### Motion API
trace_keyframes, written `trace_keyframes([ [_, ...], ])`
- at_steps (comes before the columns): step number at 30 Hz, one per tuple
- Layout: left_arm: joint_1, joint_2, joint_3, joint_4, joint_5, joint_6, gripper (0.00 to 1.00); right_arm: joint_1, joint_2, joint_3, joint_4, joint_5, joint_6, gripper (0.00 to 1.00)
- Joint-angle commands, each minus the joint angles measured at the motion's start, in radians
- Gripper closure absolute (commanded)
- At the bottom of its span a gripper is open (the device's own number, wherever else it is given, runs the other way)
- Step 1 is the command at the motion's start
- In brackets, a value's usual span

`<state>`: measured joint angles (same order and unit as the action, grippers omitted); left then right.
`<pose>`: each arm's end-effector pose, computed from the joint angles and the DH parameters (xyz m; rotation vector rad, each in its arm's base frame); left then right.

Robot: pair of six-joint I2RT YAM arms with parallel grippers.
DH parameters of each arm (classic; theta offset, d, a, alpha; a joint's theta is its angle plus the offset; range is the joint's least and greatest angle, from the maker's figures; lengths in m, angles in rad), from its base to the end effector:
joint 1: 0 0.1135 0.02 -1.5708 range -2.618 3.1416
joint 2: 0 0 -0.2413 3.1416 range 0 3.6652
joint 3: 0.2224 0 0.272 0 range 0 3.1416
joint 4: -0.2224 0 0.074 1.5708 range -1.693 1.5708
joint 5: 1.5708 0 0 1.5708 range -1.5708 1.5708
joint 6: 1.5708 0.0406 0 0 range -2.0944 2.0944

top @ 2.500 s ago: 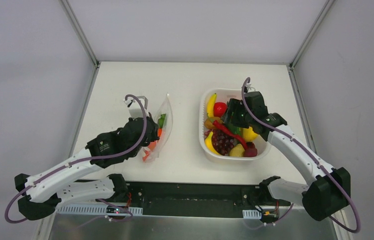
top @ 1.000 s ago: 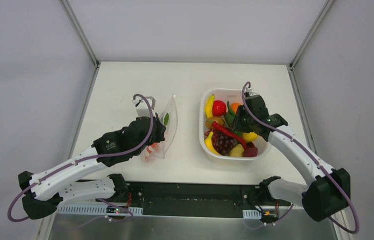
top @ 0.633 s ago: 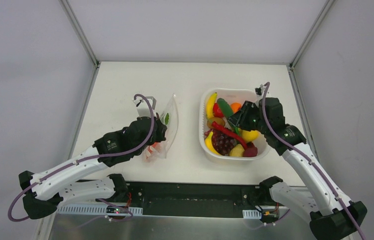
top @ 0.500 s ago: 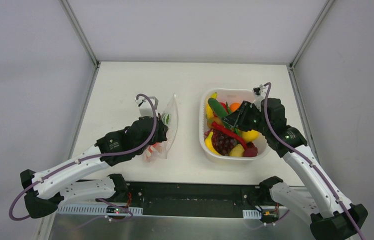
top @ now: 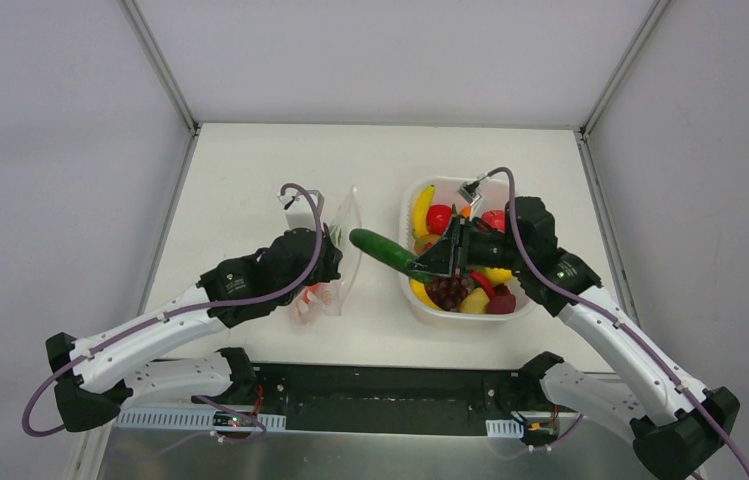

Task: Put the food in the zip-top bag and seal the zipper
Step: Place the fake vegetable in the zipper food storage bag.

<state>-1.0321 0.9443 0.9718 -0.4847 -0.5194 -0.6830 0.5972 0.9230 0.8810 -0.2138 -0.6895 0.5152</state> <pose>0.1405 -0.1958 0.3280 0.0214 2.0119 -0.5894 0.1871 0.1585 0.3281 -0.6144 1.9086 1.3769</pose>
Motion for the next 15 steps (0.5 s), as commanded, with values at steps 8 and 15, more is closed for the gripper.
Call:
trace_keyframes([
  [8, 0.011, 0.01, 0.039, 0.01, 0.03, 0.003, 1.0, 0.09, 0.099, 0.105, -0.083, 0.13, -0.065, 0.93],
  [15, 0.012, 0.014, 0.041, 0.026, 0.052, 0.003, 1.0, 0.122, 0.16, 0.158, -0.141, 0.258, -0.049, 0.93],
])
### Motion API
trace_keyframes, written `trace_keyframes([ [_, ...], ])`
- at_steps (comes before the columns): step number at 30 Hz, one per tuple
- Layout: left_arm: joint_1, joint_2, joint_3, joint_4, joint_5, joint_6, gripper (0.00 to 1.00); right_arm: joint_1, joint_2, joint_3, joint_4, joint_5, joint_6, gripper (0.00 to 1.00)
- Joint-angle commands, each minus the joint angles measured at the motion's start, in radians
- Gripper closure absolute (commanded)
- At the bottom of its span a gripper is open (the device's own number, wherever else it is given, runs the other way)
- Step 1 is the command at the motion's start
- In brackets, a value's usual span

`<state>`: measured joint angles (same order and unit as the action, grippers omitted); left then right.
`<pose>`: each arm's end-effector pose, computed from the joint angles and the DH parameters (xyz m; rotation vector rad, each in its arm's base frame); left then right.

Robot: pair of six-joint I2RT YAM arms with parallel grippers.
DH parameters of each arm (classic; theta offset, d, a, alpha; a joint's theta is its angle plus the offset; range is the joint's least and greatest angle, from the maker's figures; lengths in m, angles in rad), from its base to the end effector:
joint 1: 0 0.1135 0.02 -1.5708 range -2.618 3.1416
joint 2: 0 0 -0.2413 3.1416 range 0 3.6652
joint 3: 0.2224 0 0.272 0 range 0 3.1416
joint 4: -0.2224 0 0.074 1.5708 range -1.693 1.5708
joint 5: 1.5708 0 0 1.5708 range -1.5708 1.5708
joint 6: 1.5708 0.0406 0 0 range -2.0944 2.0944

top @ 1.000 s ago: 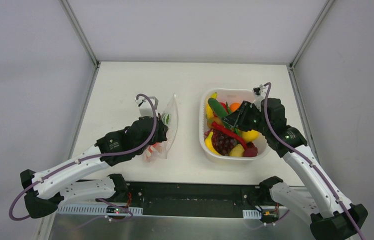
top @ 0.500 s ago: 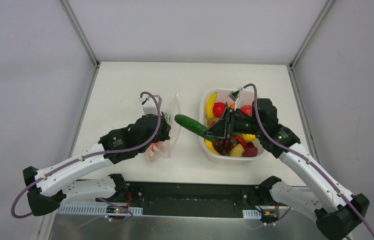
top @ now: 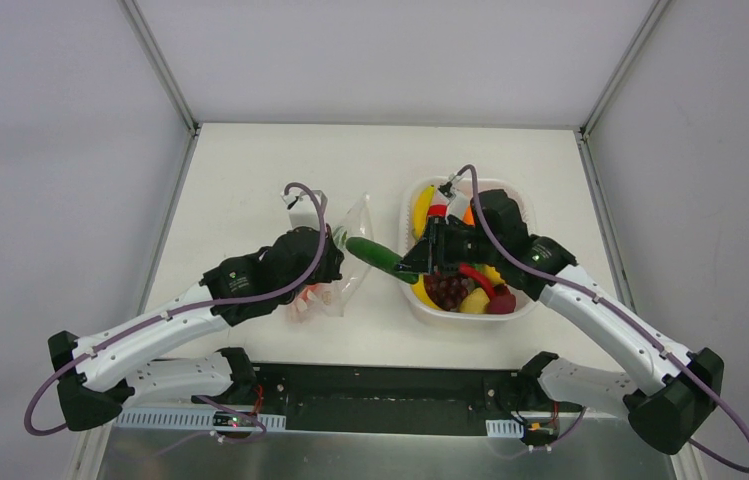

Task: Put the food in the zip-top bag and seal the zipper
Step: Place the fake vegetable in the zipper food storage bag.

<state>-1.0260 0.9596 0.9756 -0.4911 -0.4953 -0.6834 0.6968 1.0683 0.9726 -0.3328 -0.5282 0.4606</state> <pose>0.1426 -0.1982 0.3252 0.0371 2.0343 -0.5918 0.1961 0.1908 0.3140 -0.6208 2.0792 1.2354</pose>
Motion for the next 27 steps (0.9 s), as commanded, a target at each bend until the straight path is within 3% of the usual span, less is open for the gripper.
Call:
trace_keyframes([
  [1, 0.005, 0.003, 0.04, 0.036, 0.037, 0.006, 1.0, 0.032, 0.025, 0.081, -0.031, 0.131, 0.009, 0.93],
  [7, 0.005, 0.074, 0.108, 0.042, 0.125, -0.01, 1.0, 0.097, 0.138, 0.241, -0.144, 0.335, -0.044, 0.87],
  [15, 0.005, 0.101, 0.108, 0.062, 0.113, -0.064, 1.0, 0.186, 0.308, 0.416, -0.268, 0.548, -0.094, 0.84],
  [22, 0.006, 0.083, 0.098, 0.06, 0.095, -0.059, 1.0, 0.246, 0.395, 0.512, -0.324, 0.669, -0.123, 0.83],
  [27, 0.005, 0.073, 0.089, 0.073, 0.087, -0.061, 1.0, 0.29, 0.424, 0.518, -0.271, 0.754, -0.116, 0.83],
])
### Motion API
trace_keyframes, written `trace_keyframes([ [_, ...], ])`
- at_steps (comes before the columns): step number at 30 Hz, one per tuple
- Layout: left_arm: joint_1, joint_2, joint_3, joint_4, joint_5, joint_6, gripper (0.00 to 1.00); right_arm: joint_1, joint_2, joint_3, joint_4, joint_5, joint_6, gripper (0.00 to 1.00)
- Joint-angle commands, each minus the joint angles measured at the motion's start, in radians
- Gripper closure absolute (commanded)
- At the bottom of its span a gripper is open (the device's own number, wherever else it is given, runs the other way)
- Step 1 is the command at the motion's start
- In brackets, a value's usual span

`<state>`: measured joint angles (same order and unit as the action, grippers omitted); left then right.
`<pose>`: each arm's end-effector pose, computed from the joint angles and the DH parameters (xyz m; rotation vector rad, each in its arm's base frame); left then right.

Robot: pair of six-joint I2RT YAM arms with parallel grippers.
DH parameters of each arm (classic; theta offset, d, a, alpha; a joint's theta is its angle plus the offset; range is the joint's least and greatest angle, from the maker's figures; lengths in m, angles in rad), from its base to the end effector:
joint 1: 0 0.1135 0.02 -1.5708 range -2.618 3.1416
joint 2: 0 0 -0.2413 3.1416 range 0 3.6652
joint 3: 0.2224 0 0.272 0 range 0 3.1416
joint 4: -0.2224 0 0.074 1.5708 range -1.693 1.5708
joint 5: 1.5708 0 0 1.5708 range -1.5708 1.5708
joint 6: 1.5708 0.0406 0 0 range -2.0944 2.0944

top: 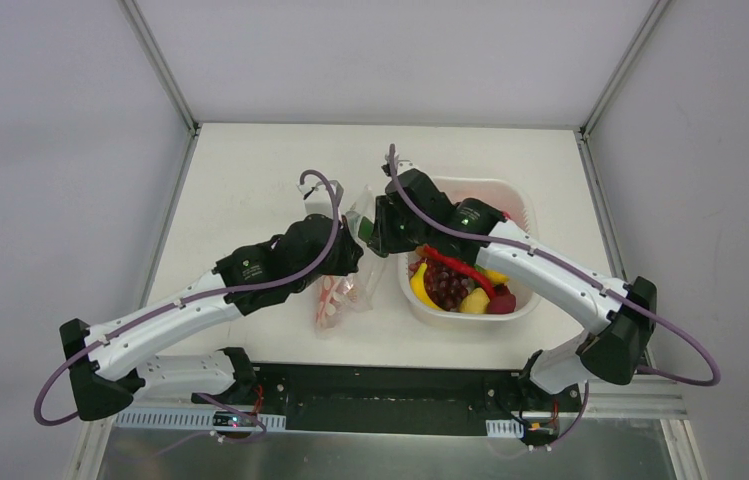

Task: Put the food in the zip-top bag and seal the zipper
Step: Place the fake vegetable in the zipper food storage bag.

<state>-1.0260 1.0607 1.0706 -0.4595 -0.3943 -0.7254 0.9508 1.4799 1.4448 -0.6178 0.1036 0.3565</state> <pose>0.1519 -0.2205 0.3382 0.0526 2.0584 -0.7237 0.2104 0.2875 0.3350 -0.6135 2.2038 0.5930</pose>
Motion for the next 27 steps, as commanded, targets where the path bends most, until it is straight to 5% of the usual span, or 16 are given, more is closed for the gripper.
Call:
trace_keyframes([
  [1, 0.005, -0.029, -0.007, 0.043, -0.017, -0.019, 1.0, 0.05, 0.019, 0.043, 0.029, 0.133, -0.013, 0.79],
  [11, 0.006, -0.111, -0.072, 0.019, -0.126, -0.057, 1.0, 0.057, -0.111, -0.125, 0.26, -0.074, 0.021, 0.25],
  [16, 0.007, -0.152, -0.103, -0.004, -0.16, -0.071, 1.0, 0.018, -0.272, -0.248, 0.365, -0.149, 0.034, 0.23],
  [27, 0.009, -0.18, -0.123, -0.017, -0.168, -0.08, 1.0, -0.007, -0.511, -0.401, 0.401, 0.121, -0.032, 0.21],
])
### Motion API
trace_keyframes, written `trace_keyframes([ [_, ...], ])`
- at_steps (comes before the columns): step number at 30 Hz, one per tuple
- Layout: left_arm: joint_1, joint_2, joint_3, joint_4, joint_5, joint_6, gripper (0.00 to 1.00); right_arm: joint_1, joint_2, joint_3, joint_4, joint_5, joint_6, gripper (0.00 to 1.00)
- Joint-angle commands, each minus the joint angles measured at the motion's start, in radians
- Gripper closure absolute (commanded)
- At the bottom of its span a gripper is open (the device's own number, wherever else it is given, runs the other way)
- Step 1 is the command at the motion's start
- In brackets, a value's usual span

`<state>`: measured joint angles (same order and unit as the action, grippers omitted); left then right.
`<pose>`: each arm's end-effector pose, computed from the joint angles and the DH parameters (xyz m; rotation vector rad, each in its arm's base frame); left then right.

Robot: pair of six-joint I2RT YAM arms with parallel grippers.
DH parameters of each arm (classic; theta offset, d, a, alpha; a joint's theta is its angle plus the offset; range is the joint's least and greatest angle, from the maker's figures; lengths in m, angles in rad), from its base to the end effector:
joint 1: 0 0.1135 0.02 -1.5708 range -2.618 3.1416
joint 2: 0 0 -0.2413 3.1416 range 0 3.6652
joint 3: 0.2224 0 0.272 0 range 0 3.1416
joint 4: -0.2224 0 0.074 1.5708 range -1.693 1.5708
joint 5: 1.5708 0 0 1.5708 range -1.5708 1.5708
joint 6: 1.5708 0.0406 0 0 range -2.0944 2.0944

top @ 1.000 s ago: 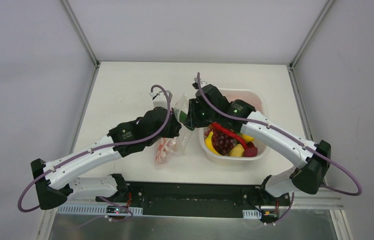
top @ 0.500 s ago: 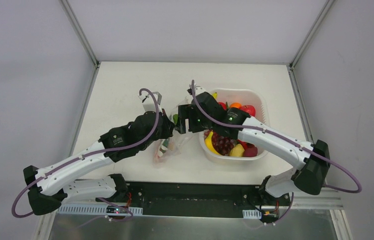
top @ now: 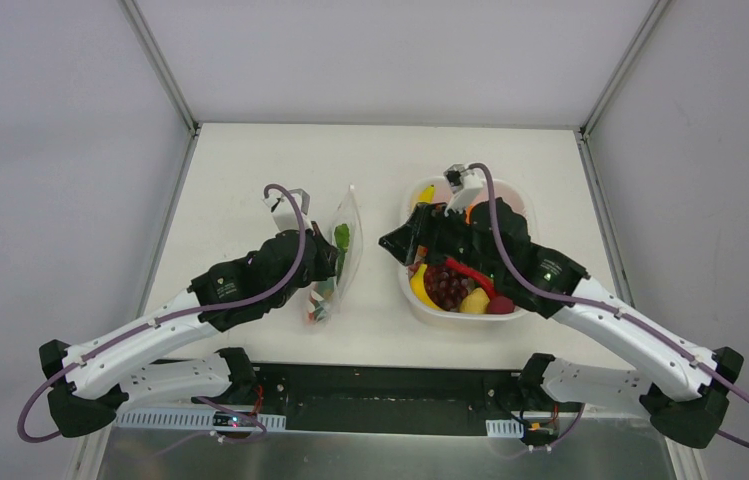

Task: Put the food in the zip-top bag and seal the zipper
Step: Place the fake vegetable in the zipper food storage bag, then pick up the fake fruit from the bin.

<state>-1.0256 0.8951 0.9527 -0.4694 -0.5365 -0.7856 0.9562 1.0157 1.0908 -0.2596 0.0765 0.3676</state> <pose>0.1372 -0.1861 0.3334 -0.1149 1.9788 -0.6736 0.1556 0.2151 0.3773 -0.4781 1.7793 0.8846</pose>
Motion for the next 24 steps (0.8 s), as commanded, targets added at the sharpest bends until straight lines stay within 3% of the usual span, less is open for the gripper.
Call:
trace_keyframes([
  [1, 0.008, -0.015, -0.005, -0.006, -0.023, -0.019, 1.0, -0.019, -0.054, -0.057, 0.036, 0.189, -0.053, 0.21],
  [5, 0.008, -0.01, -0.004, -0.009, -0.013, -0.014, 1.0, -0.075, -0.048, -0.08, -0.028, 0.319, -0.057, 0.22],
  [7, 0.008, -0.008, -0.001, -0.009, -0.009, -0.009, 1.0, -0.143, -0.033, -0.093, -0.062, 0.312, -0.048, 0.23],
  [16, 0.008, 0.011, 0.018, -0.026, 0.012, 0.008, 1.0, -0.479, 0.03, -0.205, -0.063, 0.004, -0.019, 0.31],
  [24, 0.008, 0.014, 0.024, -0.028, 0.016, 0.018, 1.0, -0.57, 0.096, -0.204, -0.012, -0.133, -0.023, 0.36],
])
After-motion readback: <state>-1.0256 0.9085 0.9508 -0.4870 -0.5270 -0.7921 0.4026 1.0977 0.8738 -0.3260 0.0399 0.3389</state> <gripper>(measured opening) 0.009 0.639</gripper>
